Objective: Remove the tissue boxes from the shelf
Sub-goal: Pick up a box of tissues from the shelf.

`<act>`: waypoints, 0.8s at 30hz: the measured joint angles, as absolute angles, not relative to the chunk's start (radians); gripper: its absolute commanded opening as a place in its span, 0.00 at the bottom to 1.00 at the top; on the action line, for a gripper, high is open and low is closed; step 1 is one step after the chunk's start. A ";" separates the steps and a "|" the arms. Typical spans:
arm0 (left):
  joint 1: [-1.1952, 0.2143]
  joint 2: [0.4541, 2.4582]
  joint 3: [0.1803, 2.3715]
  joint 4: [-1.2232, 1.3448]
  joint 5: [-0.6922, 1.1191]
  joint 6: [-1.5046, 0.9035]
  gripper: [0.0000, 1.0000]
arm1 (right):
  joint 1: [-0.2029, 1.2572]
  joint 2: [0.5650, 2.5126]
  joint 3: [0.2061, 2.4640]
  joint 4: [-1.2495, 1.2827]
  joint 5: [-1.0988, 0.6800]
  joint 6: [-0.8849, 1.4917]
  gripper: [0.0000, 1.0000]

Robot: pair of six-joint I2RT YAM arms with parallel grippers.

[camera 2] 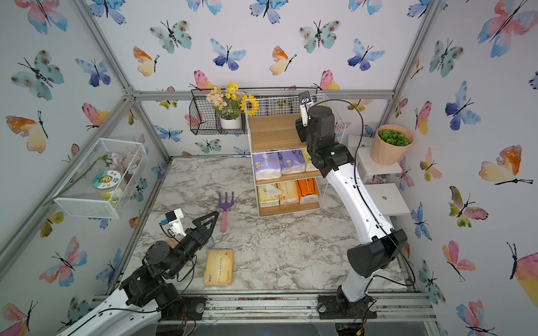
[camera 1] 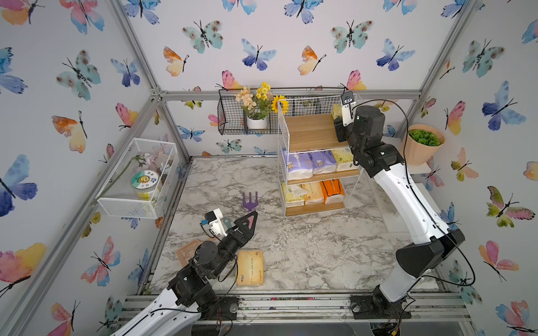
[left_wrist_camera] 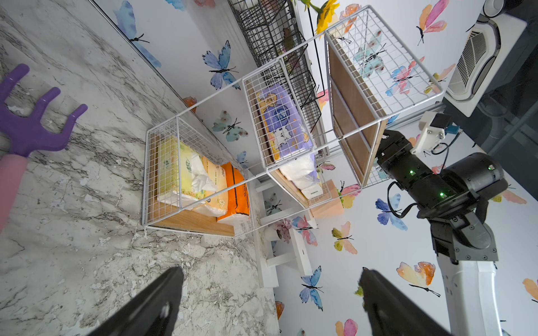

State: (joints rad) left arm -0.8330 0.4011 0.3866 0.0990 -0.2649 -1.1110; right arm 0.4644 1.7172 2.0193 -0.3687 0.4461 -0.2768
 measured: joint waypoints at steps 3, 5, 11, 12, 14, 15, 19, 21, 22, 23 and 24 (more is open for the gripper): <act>-0.833 0.403 0.387 0.099 -0.265 -1.111 0.99 | 0.462 1.728 2.021 -0.385 0.436 -0.268 0.47; -0.833 0.406 0.387 0.099 -0.265 -1.111 0.99 | 0.459 1.730 2.021 -0.389 0.430 -0.266 0.42; -0.833 0.419 0.387 0.099 -0.265 -1.111 0.99 | 0.457 1.730 2.050 -0.424 0.407 -0.255 0.23; -0.833 0.422 0.387 0.100 -0.265 -1.111 0.99 | 0.457 1.730 2.058 -0.432 0.401 -0.255 0.21; -0.833 0.432 0.387 0.101 -0.264 -1.113 0.99 | 0.457 1.728 2.067 -0.445 0.386 -0.253 0.18; -0.833 0.438 0.387 0.103 -0.263 -1.115 0.98 | 0.457 1.726 2.069 -0.451 0.379 -0.251 0.16; -0.833 0.480 0.413 0.112 -0.238 -1.127 0.97 | 0.457 1.706 2.069 -0.500 0.342 -0.246 0.15; -0.833 0.521 0.453 0.121 -0.208 -1.131 0.97 | 0.457 1.684 2.068 -0.532 0.321 -0.243 0.14; -0.833 0.541 0.474 0.128 -0.191 -1.134 0.97 | 0.457 1.671 2.064 -0.544 0.311 -0.242 0.14; -0.833 0.561 0.495 0.141 -0.175 -1.138 0.97 | 0.457 1.650 2.053 -0.556 0.301 -0.238 0.14; -0.833 0.592 0.523 0.155 -0.155 -1.145 0.97 | 0.458 1.625 2.040 -0.570 0.289 -0.234 0.14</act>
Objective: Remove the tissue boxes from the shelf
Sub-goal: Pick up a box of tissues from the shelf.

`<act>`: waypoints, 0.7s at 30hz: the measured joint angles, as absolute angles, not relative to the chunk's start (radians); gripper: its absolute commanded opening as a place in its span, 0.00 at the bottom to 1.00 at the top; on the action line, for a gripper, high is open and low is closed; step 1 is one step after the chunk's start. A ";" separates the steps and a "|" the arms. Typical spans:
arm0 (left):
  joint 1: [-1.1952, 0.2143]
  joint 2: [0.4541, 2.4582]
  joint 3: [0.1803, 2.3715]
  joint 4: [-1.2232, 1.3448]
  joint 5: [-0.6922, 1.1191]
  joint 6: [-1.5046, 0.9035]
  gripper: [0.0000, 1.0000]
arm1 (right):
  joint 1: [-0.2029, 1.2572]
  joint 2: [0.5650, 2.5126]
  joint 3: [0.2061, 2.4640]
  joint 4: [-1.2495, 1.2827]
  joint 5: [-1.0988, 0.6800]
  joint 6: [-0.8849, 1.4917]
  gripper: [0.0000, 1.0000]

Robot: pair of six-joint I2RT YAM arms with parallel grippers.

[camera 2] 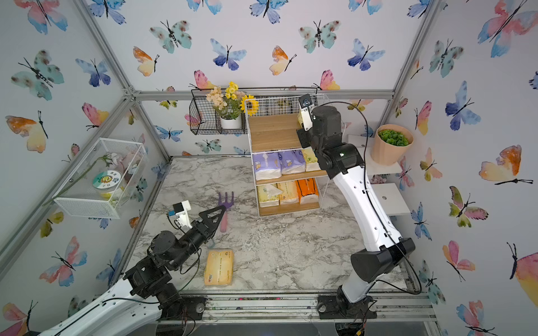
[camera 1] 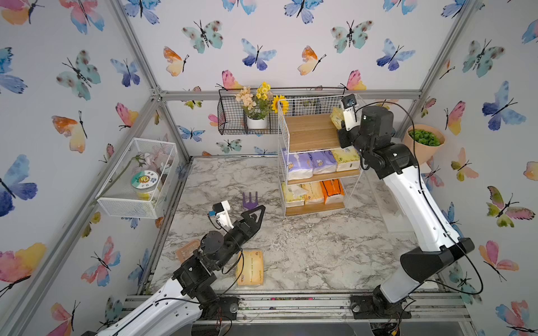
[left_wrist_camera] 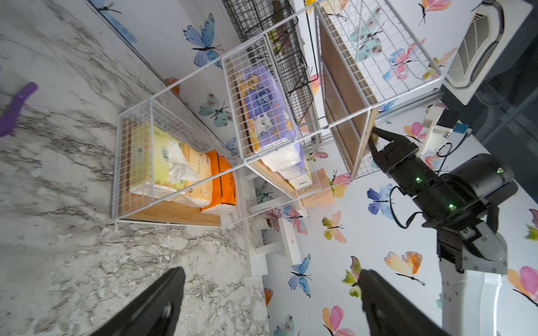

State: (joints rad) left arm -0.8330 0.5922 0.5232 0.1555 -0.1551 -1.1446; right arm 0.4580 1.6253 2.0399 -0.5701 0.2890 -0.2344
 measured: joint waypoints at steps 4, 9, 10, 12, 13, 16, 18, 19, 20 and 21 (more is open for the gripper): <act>-0.857 0.709 0.639 0.192 -0.110 -1.166 0.97 | 0.469 1.525 1.980 -0.607 0.252 -0.218 0.13; -0.990 0.878 0.817 0.223 -0.123 -1.159 0.99 | 0.485 1.417 1.897 -0.621 0.209 -0.201 0.13; -1.015 0.910 0.854 0.228 -0.130 -1.156 0.99 | 0.486 1.399 1.878 -0.620 0.201 -0.199 0.13; -1.054 0.994 0.950 0.234 -0.132 -1.152 0.99 | 0.487 1.367 1.836 -0.621 0.183 -0.197 0.13; -1.060 1.030 0.995 0.240 -0.133 -1.151 0.99 | 0.487 1.356 1.822 -0.622 0.175 -0.198 0.13; -1.062 1.147 1.126 0.240 -0.135 -1.155 0.99 | 0.489 1.328 1.782 -0.620 0.152 -0.198 0.13; -1.062 1.209 1.195 0.226 -0.145 -1.170 0.98 | 0.489 1.302 1.751 -0.619 0.131 -0.199 0.13; -1.062 1.231 1.216 0.223 -0.154 -1.178 0.98 | 0.489 1.288 1.737 -0.617 0.121 -0.199 0.13; -1.062 1.255 1.232 0.220 -0.162 -1.196 0.98 | 0.489 1.271 1.721 -0.616 0.110 -0.199 0.13; -1.062 1.271 1.239 0.220 -0.170 -1.206 0.98 | 0.489 1.250 1.705 -0.615 0.097 -0.199 0.12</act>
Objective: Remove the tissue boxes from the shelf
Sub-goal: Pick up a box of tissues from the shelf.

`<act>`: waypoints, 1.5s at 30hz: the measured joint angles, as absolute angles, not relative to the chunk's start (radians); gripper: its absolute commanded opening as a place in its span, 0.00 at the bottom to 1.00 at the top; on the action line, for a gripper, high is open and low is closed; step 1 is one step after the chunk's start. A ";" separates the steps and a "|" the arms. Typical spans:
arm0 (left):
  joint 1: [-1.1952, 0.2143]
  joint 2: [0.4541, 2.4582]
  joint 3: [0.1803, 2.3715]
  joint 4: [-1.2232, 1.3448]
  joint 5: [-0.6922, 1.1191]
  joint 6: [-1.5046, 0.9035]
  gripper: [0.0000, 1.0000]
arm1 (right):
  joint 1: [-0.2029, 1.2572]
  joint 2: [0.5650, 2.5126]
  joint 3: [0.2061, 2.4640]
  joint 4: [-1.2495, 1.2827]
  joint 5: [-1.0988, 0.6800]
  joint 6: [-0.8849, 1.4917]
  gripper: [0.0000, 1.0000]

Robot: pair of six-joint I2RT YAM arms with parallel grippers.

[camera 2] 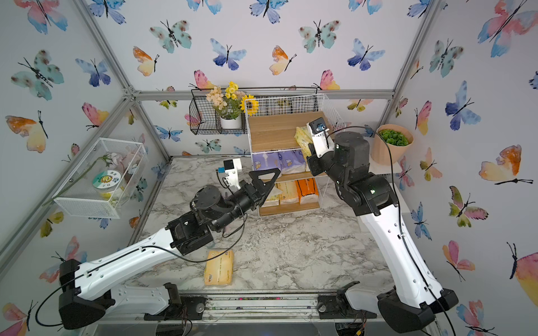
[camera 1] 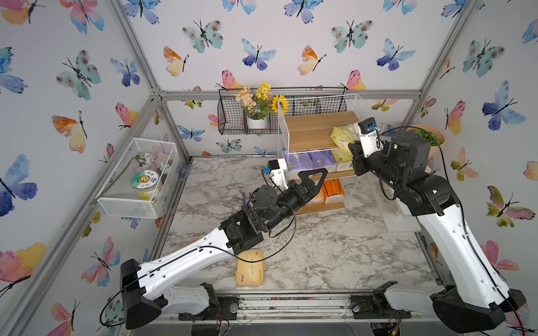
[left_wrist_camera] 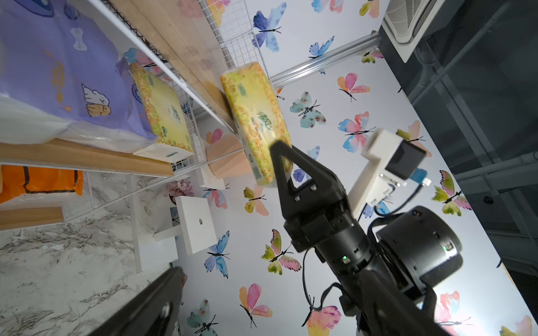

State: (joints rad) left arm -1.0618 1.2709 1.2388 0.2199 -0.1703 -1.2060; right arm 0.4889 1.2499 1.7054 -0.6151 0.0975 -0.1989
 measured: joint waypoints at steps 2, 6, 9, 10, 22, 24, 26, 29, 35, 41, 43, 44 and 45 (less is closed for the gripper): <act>-1.062 1.305 1.253 0.218 -0.190 -1.222 0.97 | 0.489 1.217 1.686 -0.615 0.077 -0.200 0.12; -1.061 1.401 1.356 0.194 -0.215 -1.232 0.97 | 0.490 1.168 1.671 -0.616 0.050 -0.202 0.12; -1.055 1.475 1.471 0.175 -0.216 -1.234 0.97 | 0.490 1.150 1.665 -0.616 0.035 -0.203 0.12; -1.053 1.495 1.504 0.169 -0.216 -1.234 0.97 | 0.491 1.146 1.660 -0.616 0.029 -0.203 0.12; -1.048 1.640 1.706 0.099 -0.236 -1.257 1.00 | 0.491 1.113 1.615 -0.643 -0.048 -0.238 0.12; -1.046 1.650 1.708 0.090 -0.246 -1.269 0.99 | 0.491 1.100 1.612 -0.651 -0.061 -0.248 0.12; -1.041 1.661 1.712 0.081 -0.247 -1.278 0.99 | 0.491 1.092 1.611 -0.660 -0.074 -0.254 0.12; -1.034 1.685 1.739 0.065 -0.247 -1.288 0.85 | 0.491 1.081 1.606 -0.671 -0.096 -0.260 0.12; -1.028 1.718 1.786 0.060 -0.247 -1.293 0.58 | 0.491 1.074 1.603 -0.681 -0.133 -0.280 0.14; -1.028 1.720 1.786 0.063 -0.246 -1.297 0.42 | 0.491 1.066 1.597 -0.694 -0.140 -0.282 0.19; -1.028 1.720 1.786 0.065 -0.246 -1.295 0.37 | 0.491 1.062 1.597 -0.699 -0.140 -0.283 0.31; -1.028 1.720 1.786 0.066 -0.246 -1.295 0.35 | 0.491 1.060 1.597 -0.701 -0.141 -0.282 0.37; -1.028 1.720 1.786 0.067 -0.245 -1.293 0.32 | 0.491 1.058 1.597 -0.703 -0.142 -0.285 0.46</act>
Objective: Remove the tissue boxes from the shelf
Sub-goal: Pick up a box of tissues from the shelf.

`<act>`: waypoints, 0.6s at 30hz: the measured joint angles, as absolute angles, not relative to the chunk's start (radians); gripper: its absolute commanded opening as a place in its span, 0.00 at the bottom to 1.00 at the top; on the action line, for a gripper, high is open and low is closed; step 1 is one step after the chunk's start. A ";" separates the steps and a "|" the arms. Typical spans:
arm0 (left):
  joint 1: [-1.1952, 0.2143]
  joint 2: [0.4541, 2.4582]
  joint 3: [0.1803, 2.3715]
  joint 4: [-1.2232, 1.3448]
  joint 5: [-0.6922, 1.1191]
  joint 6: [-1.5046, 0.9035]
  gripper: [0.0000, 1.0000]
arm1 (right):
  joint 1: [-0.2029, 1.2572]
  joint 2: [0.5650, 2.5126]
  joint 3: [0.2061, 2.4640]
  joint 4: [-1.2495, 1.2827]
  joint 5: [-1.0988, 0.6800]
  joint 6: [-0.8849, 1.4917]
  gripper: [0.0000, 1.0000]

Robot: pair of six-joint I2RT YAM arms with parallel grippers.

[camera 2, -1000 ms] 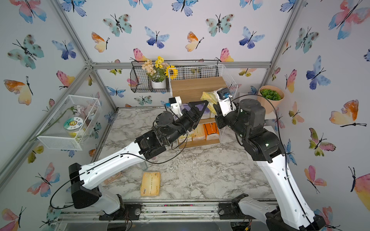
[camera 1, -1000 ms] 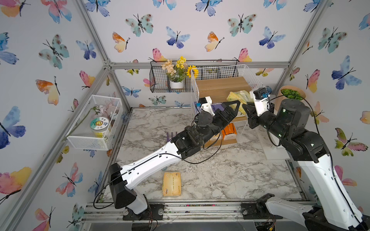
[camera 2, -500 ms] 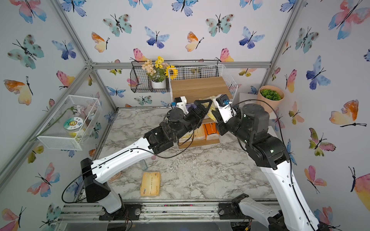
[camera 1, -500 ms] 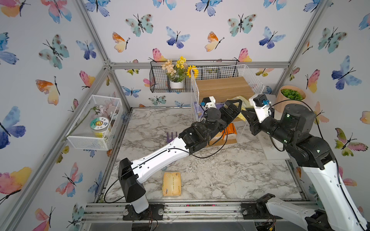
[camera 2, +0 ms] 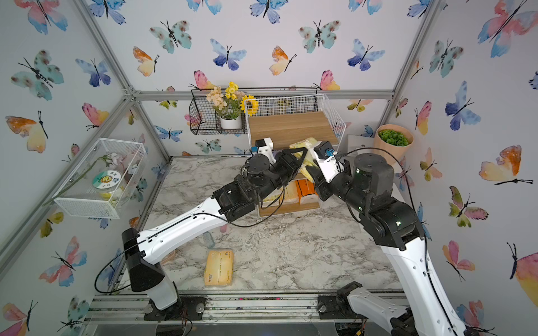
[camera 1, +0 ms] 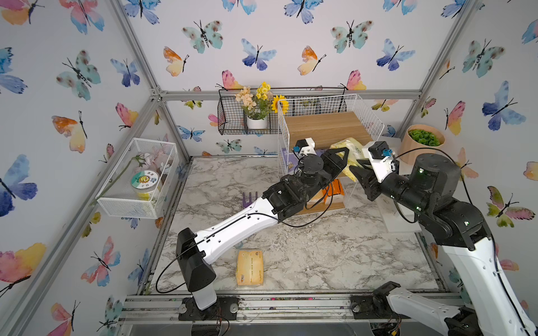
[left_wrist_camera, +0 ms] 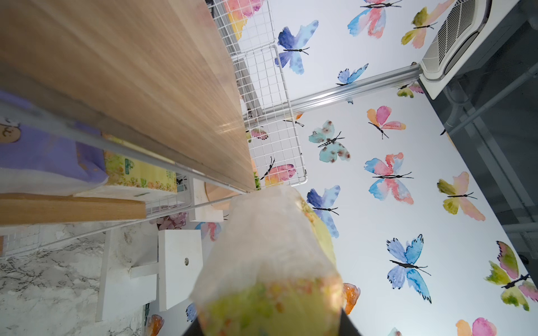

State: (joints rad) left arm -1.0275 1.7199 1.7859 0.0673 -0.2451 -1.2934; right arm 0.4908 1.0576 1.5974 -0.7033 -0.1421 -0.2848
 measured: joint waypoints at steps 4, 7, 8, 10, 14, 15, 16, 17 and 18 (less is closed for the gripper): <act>-1.028 1.720 1.784 0.072 -0.244 -1.280 0.28 | 0.491 1.043 1.597 -0.703 -0.141 -0.257 0.75; -1.028 1.720 1.773 0.082 -0.241 -1.271 0.27 | 0.491 1.015 1.597 -0.700 -0.142 -0.209 0.86; -1.028 1.720 1.766 0.088 -0.239 -1.265 0.27 | 0.491 1.003 1.597 -0.695 -0.142 -0.191 0.87; -1.031 1.715 1.737 0.103 -0.229 -1.250 0.27 | 0.491 0.972 1.598 -0.687 -0.137 -0.134 0.88; -1.044 1.682 1.631 0.144 -0.202 -1.209 0.28 | 0.491 0.936 1.614 -0.677 -0.108 0.016 0.86; -1.053 1.665 1.585 0.160 -0.188 -1.194 0.28 | 0.491 0.928 1.614 -0.676 -0.105 0.055 0.85; -1.062 1.650 1.547 0.175 -0.175 -1.181 0.27 | 0.491 0.919 1.611 -0.675 -0.104 0.099 0.85; -1.069 1.637 1.517 0.183 -0.157 -1.169 0.27 | 0.491 0.912 1.603 -0.672 -0.102 0.130 0.84; -1.079 1.618 1.476 0.194 -0.143 -1.155 0.27 | 0.491 0.901 1.586 -0.669 -0.101 0.170 0.84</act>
State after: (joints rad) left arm -1.0786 1.6184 1.4761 0.1940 -0.1432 -1.1545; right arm 0.4908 0.9012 1.5860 -0.6685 -0.1009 0.1696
